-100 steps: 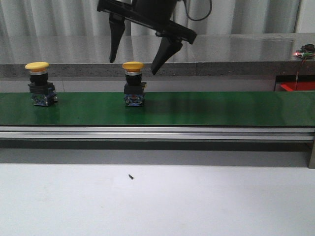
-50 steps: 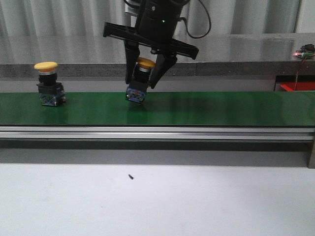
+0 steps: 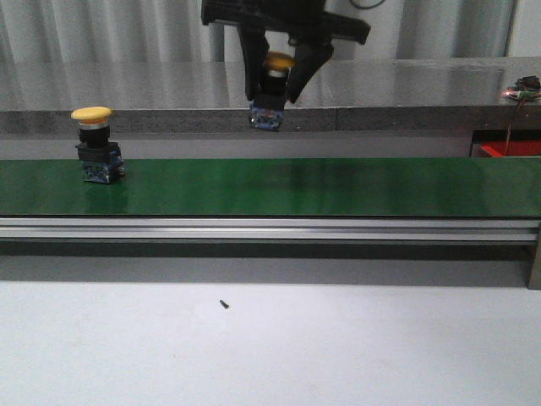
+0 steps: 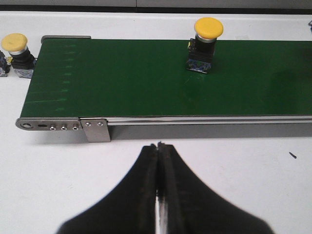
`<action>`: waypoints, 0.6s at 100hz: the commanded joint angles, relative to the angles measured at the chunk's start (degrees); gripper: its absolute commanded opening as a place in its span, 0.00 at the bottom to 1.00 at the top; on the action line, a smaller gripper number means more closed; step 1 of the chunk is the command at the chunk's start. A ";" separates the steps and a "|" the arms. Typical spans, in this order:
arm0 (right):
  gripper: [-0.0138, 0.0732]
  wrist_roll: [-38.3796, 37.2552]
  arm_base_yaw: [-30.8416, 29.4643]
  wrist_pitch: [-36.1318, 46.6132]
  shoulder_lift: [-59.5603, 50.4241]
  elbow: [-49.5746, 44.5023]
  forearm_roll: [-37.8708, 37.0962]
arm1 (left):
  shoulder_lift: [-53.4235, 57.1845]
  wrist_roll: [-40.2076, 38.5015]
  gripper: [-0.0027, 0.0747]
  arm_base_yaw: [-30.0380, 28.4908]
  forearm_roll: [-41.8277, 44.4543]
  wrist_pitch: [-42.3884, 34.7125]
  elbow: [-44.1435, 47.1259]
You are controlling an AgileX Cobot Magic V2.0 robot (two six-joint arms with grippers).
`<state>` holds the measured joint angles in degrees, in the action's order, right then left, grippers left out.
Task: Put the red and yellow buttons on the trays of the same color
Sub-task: 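Lift the yellow button and carry it over the yellow tray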
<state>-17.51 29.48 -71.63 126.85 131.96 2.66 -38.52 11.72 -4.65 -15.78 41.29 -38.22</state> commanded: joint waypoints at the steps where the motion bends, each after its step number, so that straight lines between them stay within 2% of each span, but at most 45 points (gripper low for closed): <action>1: 0.40 1.16 -0.27 -4.83 -6.30 1.73 -2.06 | 0.13 -0.23 0.01 0.42 -1.01 -3.35 -1.42; 20: 0.40 1.34 -0.91 -4.85 -10.47 -1.11 -3.16 | 0.13 -0.23 0.01 0.42 -1.01 -3.35 -1.42; 60: 0.40 3.53 -8.52 -4.18 -24.48 -20.28 -3.63 | 0.13 -0.23 0.01 0.42 -1.01 -3.35 -1.42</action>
<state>-15.18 23.12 -71.71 109.47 113.47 0.00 -38.52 11.76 -4.65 -15.78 41.29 -38.22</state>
